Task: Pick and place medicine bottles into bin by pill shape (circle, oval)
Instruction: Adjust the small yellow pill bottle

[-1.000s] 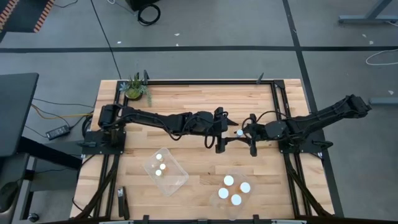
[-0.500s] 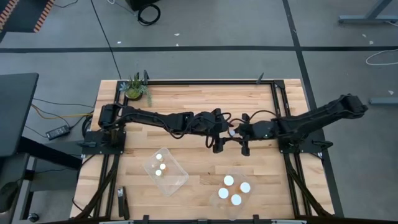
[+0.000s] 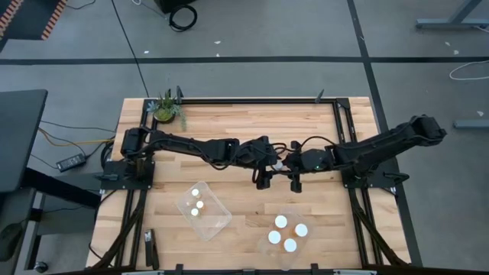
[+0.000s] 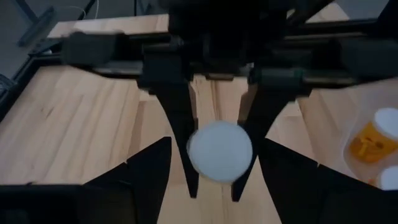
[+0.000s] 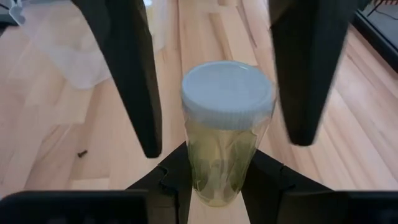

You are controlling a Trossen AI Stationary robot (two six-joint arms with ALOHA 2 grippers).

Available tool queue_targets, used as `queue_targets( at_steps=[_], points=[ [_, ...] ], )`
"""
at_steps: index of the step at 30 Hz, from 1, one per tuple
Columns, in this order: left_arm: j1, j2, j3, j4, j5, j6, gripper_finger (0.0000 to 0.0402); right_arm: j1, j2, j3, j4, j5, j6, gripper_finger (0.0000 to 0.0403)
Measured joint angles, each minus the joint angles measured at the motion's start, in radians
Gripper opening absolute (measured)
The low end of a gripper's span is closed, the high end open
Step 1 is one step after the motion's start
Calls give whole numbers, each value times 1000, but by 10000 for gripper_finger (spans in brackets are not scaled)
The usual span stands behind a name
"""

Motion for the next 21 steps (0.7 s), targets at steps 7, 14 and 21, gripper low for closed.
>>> queue_targets(
  at_steps=[7, 14, 21],
  points=[
    [0, 0, 0, -9, 0, 0, 218, 0, 28, 24, -15, -7, -2, 120],
    [0, 0, 0, -34, 1, 1, 169, 0, 28, 24, -24, -15, -1, 120],
    [-2, 0, 0, -39, 4, 0, 112, 0, 28, 24, -27, -21, -3, 125]
  ],
)
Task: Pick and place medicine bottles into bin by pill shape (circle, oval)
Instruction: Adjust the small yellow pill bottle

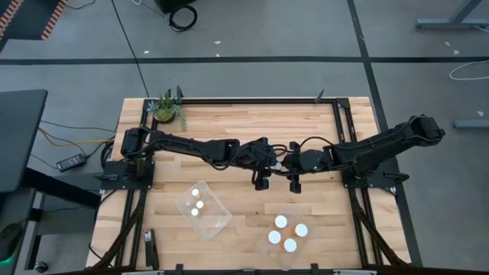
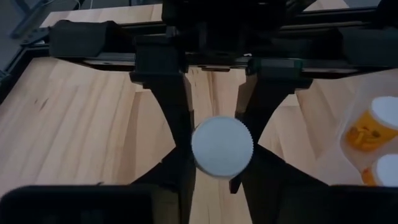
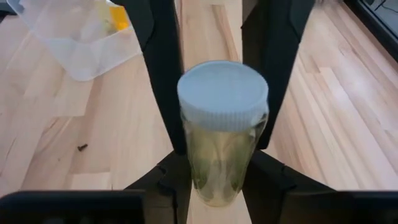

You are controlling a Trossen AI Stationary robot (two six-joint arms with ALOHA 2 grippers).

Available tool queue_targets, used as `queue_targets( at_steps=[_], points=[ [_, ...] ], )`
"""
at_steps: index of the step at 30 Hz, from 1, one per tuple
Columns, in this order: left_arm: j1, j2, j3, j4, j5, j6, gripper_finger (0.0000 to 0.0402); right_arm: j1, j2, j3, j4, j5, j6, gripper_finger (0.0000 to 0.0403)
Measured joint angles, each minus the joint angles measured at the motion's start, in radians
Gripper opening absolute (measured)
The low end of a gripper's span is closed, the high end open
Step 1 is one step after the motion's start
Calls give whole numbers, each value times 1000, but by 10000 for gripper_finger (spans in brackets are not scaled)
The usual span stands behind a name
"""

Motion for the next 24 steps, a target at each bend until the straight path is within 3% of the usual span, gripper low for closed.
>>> queue_targets(
  at_steps=[13, 24],
  points=[
    [-31, -43, -1, -123, -2, -46, 114, 0, 0, 0, -107, -30, 20, 216],
    [-123, -55, -14, -239, -39, -166, 110, 0, -90, -1, -206, -46, 38, 239]
  ],
)
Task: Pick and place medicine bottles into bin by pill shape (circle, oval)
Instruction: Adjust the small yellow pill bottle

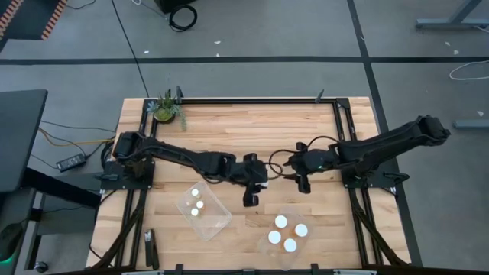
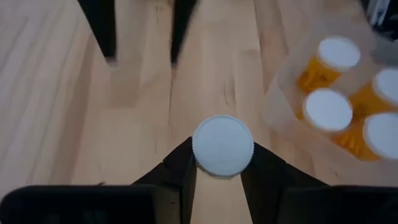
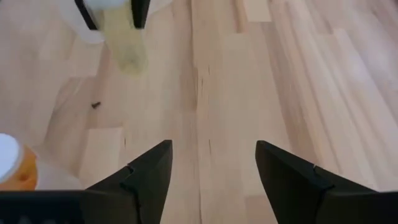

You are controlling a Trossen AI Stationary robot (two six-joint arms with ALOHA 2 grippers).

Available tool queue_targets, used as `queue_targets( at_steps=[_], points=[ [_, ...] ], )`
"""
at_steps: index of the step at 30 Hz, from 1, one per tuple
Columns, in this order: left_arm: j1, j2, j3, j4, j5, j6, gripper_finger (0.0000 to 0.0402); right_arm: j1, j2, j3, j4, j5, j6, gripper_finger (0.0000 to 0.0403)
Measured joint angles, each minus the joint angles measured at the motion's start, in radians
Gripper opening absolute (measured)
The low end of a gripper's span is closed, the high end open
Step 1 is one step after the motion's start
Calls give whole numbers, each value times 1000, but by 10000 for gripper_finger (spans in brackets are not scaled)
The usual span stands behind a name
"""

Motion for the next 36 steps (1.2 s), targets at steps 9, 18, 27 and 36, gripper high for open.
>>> queue_targets(
  at_steps=[9, 18, 27, 36],
  points=[
    [-84, 0, -47, 7, -86, -96, 110, 0, -134, 0, -73, 21, -4, 239],
    [-174, 0, -56, -6, -169, -148, 109, 2, -191, 0, -158, 106, -8, 239],
    [-248, -33, -128, -16, -259, -240, 108, 3, -211, 0, -179, 106, -7, 239],
    [-343, -125, -255, -8, -342, -415, 109, 3, -211, 0, -177, 106, -2, 239]
  ],
)
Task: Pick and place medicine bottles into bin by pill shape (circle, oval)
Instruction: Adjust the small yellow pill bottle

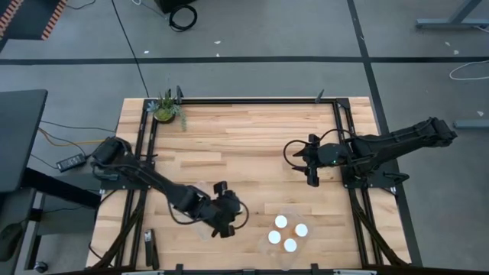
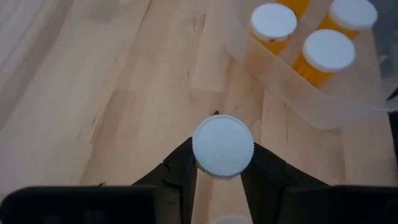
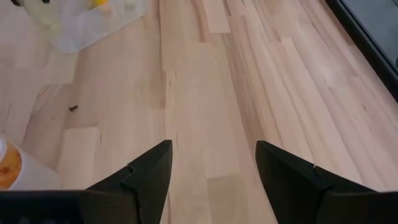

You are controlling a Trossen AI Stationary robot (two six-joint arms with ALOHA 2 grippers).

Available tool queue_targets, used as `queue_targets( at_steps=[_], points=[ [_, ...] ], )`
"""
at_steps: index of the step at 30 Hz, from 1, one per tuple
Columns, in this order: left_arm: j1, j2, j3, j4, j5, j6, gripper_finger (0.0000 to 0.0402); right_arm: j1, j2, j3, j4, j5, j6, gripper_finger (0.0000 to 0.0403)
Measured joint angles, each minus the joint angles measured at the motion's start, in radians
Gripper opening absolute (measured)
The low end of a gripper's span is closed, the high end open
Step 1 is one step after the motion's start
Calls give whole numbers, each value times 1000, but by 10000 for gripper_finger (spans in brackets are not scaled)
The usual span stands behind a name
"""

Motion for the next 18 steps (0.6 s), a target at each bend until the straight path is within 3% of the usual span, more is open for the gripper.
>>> queue_targets(
  at_steps=[8, 18],
  points=[
    [-96, -82, -54, -33, -107, -81, 112, 0, 0, 0, 9, 0, 2, 239],
    [-167, -104, -55, -165, -131, -206, 113, -1, 0, 0, 9, 0, 10, 239]
  ],
)
